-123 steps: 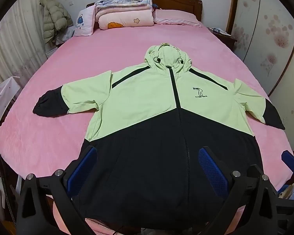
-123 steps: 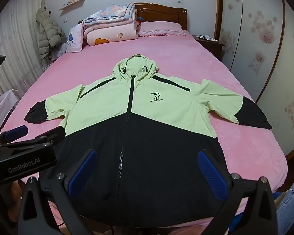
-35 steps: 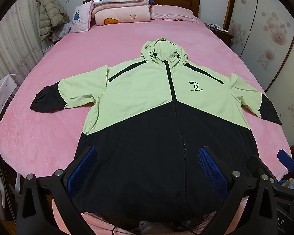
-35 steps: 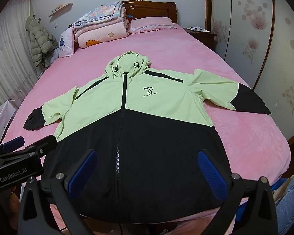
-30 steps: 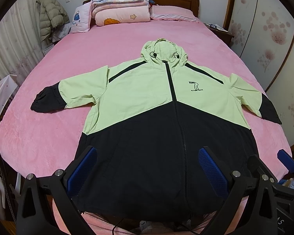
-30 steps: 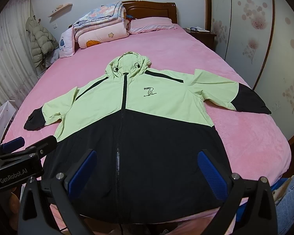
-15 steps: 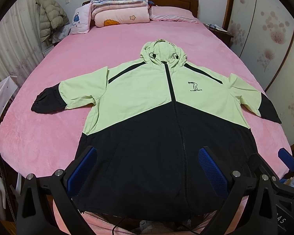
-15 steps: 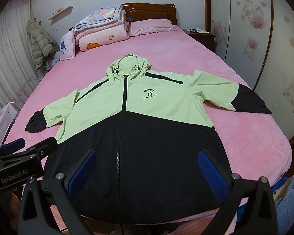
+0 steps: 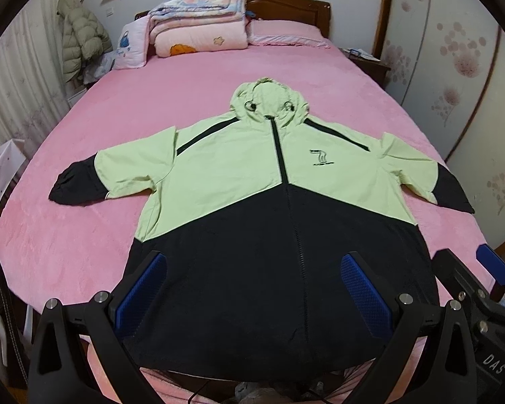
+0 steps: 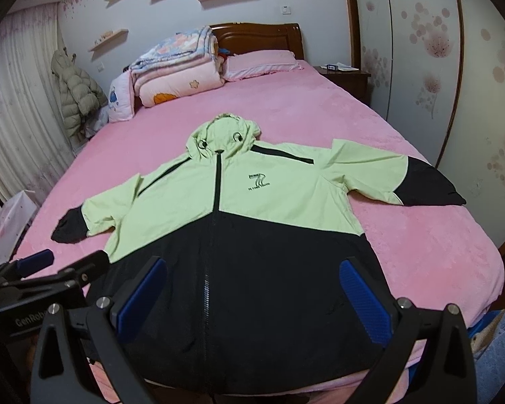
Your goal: Fold large clothes
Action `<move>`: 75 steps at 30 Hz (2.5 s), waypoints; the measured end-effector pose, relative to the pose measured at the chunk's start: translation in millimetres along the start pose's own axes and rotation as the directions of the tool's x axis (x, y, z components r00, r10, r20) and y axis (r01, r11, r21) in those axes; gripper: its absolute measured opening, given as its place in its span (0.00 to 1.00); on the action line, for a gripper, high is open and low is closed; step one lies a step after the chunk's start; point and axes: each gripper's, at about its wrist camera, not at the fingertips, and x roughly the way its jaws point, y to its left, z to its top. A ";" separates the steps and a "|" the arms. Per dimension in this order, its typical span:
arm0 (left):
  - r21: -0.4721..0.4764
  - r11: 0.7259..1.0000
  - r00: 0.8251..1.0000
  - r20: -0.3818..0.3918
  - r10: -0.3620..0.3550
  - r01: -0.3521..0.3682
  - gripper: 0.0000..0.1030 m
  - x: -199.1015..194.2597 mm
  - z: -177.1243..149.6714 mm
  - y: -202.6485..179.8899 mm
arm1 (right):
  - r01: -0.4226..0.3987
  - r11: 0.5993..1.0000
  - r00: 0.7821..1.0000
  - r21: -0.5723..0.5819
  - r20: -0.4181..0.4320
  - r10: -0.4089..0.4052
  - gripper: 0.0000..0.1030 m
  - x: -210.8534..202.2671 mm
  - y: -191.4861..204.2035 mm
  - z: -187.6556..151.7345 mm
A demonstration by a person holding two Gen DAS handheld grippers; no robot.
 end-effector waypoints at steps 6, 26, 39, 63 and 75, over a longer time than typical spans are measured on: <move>0.017 1.000 1.000 0.023 0.002 -0.002 1.00 -6.9 10.2 -12.0 | -0.056 0.998 0.998 0.022 0.042 0.055 1.00 -10.8 -9.9 12.0; 0.097 0.991 0.962 0.248 -0.117 0.096 1.00 -41.9 123.5 -81.7 | 0.022 0.999 0.958 0.047 0.286 -0.035 0.99 -65.5 -80.8 101.5; 0.169 0.962 0.950 0.190 -0.247 0.216 1.00 25.0 182.5 -156.9 | 0.168 0.965 0.921 0.202 0.318 -0.227 0.99 -38.8 -182.9 153.2; 0.267 0.919 0.957 -0.061 -0.284 0.290 1.00 255.1 133.8 -352.1 | 0.179 0.520 0.982 0.835 -0.118 -0.149 0.75 172.2 -474.2 12.2; 0.246 0.929 0.961 -0.073 -0.265 0.275 1.00 261.7 134.2 -347.3 | 0.253 0.597 0.967 0.762 -0.179 -0.181 0.16 235.7 -498.9 37.4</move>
